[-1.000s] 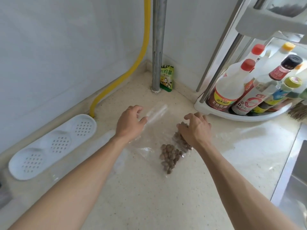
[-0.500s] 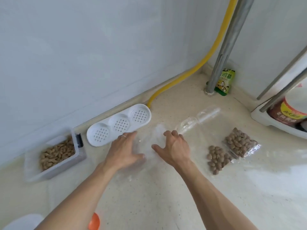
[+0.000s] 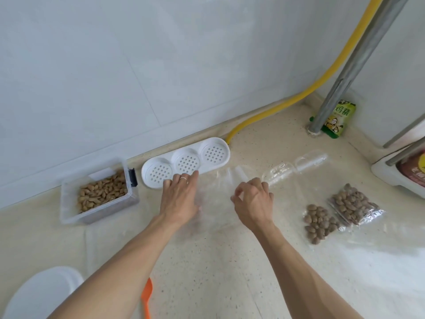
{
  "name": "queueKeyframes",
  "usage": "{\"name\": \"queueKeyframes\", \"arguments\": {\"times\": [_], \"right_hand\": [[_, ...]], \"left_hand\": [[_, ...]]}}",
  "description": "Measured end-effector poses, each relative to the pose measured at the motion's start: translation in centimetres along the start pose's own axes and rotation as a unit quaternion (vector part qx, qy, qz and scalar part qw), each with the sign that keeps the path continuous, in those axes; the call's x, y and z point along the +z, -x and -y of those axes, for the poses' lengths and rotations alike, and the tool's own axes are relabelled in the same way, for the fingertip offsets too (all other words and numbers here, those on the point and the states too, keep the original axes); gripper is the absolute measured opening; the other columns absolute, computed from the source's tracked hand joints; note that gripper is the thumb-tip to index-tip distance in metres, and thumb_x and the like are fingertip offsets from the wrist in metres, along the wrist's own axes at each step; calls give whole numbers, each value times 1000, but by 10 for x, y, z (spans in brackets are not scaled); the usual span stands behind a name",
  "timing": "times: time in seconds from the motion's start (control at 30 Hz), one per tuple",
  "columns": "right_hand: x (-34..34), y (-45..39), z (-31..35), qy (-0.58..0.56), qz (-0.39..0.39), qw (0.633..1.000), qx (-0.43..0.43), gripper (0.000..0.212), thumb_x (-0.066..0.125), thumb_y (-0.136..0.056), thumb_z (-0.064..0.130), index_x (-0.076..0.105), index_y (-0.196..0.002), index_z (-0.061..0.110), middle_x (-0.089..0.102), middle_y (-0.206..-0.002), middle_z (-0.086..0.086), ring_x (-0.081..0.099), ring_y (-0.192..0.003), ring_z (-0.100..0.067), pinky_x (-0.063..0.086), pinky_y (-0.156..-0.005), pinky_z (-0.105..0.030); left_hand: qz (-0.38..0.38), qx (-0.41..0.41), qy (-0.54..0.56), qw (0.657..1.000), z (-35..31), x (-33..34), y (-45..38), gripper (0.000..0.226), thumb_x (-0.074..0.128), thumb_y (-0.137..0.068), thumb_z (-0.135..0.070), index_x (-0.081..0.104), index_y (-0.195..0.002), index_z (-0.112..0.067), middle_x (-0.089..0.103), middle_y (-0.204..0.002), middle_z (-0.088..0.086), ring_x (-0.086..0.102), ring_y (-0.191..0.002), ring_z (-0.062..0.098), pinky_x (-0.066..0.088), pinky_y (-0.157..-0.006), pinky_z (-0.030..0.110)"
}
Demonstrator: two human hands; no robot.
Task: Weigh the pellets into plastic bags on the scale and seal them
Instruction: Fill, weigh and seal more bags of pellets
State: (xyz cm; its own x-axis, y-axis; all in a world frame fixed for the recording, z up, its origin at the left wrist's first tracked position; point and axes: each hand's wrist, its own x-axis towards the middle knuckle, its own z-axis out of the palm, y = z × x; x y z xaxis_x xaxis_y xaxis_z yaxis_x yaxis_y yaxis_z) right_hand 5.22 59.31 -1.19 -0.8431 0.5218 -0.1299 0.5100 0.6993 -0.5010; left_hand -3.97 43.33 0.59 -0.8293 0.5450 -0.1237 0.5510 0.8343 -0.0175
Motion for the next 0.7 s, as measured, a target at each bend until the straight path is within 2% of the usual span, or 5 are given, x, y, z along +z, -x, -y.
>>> {"name": "queueKeyframes", "arguments": {"times": [0.13, 0.3, 0.43, 0.57, 0.7], "right_hand": [[-12, 3, 7, -87, -32, 996, -10, 11, 71, -86, 24, 70, -93, 15, 54, -119, -3, 46, -112, -23, 43, -91, -36], [-30, 17, 42, -249, -27, 968, 1, 17, 67, -86, 16, 58, -100, 15, 63, -90, 6, 61, -81, -14, 48, -65, -24], [-31, 42, 75, -314, -7, 949, 16, 45, 70, -84, 19, 46, -121, 26, 65, -80, 2, 69, -72, -17, 53, -63, -27], [-17, 80, 111, -332, 75, 940, 27, 26, 72, -85, 13, 62, -109, 13, 68, -77, -12, 68, -63, -10, 50, -59, -18], [22, 130, 158, -358, 94, 927, 63, 12, 71, -84, 7, 65, -94, 9, 73, -79, -10, 61, -58, -12, 50, -57, -20]], "left_hand": [[-46, -12, 228, 973, 13, -18, 6, 42, 55, -92, -8, 51, -133, -17, 58, -110, 0, 56, -103, 20, 42, -93, 37], [14, -32, 392, 919, 44, -44, 20, 33, 48, -95, -5, 60, -118, -26, 59, -90, -7, 63, -82, 14, 49, -75, 25], [69, -5, 429, 901, 86, -61, 49, 36, 50, -93, -3, 61, -106, -35, 63, -86, -5, 67, -75, 11, 50, -72, 26], [89, 14, 437, 895, 144, -63, 93, 38, 55, -90, 0, 63, -101, -35, 63, -82, -4, 65, -67, 8, 52, -73, 31], [73, 10, 429, 900, 207, -55, 139, 28, 64, -88, -3, 63, -101, -28, 62, -73, -1, 60, -57, 2, 48, -63, 21]]}}
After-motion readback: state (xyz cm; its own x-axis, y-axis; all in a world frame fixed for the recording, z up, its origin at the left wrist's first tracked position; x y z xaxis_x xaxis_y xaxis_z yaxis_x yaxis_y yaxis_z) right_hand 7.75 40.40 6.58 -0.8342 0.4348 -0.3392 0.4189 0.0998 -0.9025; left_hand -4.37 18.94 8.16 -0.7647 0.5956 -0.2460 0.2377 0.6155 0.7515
